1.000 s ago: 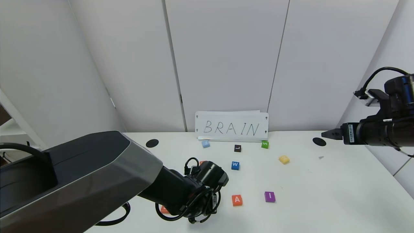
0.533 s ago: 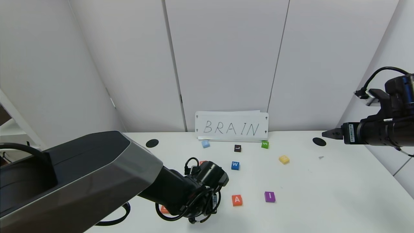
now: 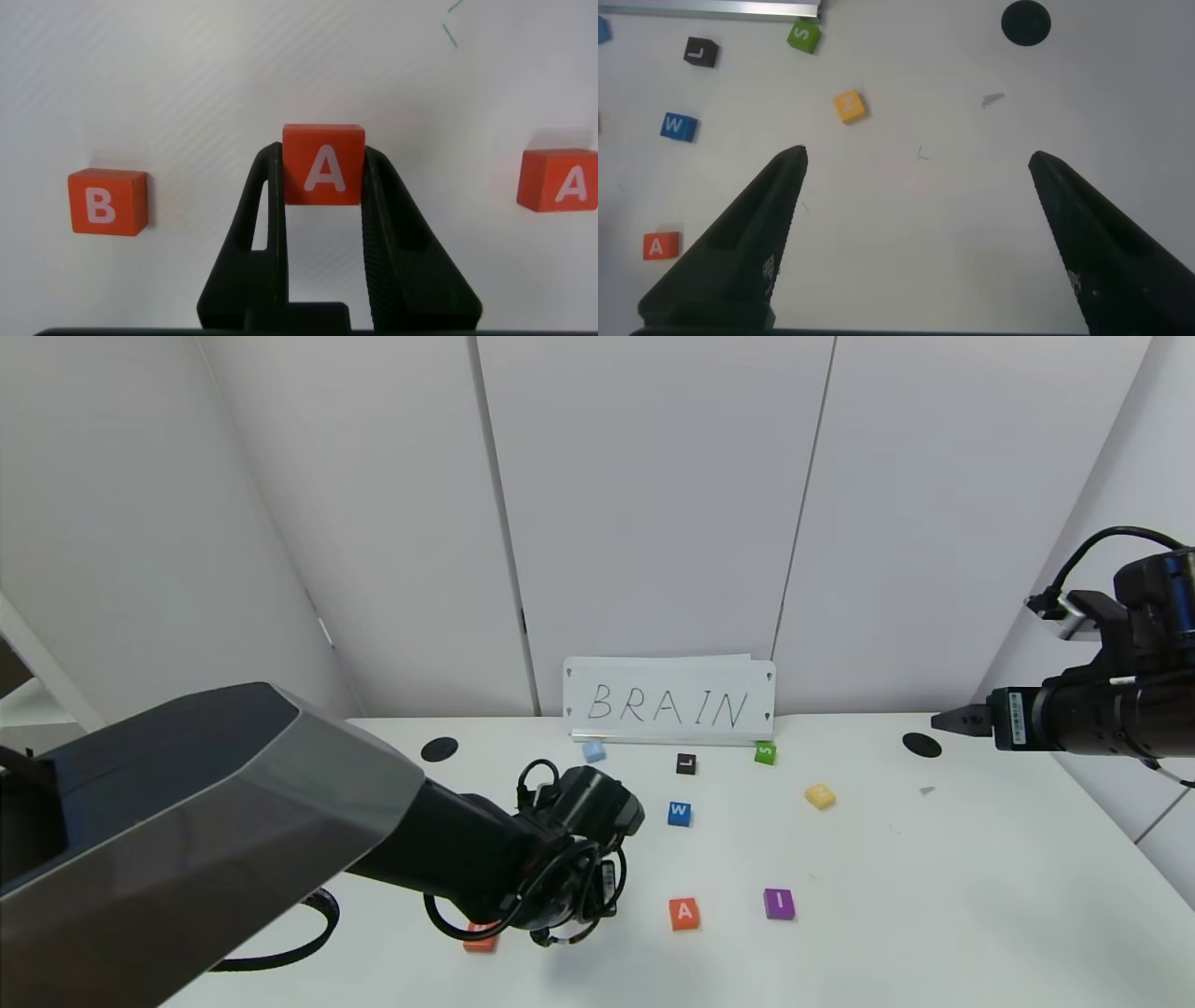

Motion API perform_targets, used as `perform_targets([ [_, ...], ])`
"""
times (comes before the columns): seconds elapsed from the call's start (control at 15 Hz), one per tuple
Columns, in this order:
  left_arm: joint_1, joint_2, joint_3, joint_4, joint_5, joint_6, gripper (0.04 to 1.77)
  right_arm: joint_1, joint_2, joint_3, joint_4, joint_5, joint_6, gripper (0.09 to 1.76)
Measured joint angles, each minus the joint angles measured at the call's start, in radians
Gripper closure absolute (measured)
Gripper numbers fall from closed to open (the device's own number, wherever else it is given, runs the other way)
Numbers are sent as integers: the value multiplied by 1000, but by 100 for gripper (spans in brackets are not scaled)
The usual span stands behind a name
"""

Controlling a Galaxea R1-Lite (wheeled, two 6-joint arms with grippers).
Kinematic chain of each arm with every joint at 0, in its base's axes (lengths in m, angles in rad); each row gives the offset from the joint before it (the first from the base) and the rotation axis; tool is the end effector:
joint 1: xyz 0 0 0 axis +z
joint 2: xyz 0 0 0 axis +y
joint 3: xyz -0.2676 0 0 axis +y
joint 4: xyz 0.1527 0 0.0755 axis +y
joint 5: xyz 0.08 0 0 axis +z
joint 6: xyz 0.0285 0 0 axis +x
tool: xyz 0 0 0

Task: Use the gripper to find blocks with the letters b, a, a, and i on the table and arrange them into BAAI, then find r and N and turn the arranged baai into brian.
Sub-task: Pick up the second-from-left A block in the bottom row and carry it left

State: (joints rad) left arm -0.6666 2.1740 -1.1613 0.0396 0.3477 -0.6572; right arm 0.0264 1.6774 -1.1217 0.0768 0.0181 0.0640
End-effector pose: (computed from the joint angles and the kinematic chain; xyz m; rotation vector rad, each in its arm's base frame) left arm 0.2808 -0.2086 0.0381 -0.0929 0.9560 0.0244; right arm 0.2854 0.0081 0.1855 0.0592 0.6337 0.0227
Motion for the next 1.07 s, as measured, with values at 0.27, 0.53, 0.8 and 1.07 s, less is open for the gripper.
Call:
perform_targets([
  [0.27,73,-13,-121,81,-5,37,130,-2,0,0,0,0,0,14],
  [0.53,174,29,-286,120,-13,97,130,-5,0,0,-1,0,0,14],
  [0.8,245,136,-455,171,-25,131,130,-6,1,-2,-1,0,0,14],
  [1.07,282,230,-587,264,-28,132,130,-11,3,-4,-1,1,0,14],
])
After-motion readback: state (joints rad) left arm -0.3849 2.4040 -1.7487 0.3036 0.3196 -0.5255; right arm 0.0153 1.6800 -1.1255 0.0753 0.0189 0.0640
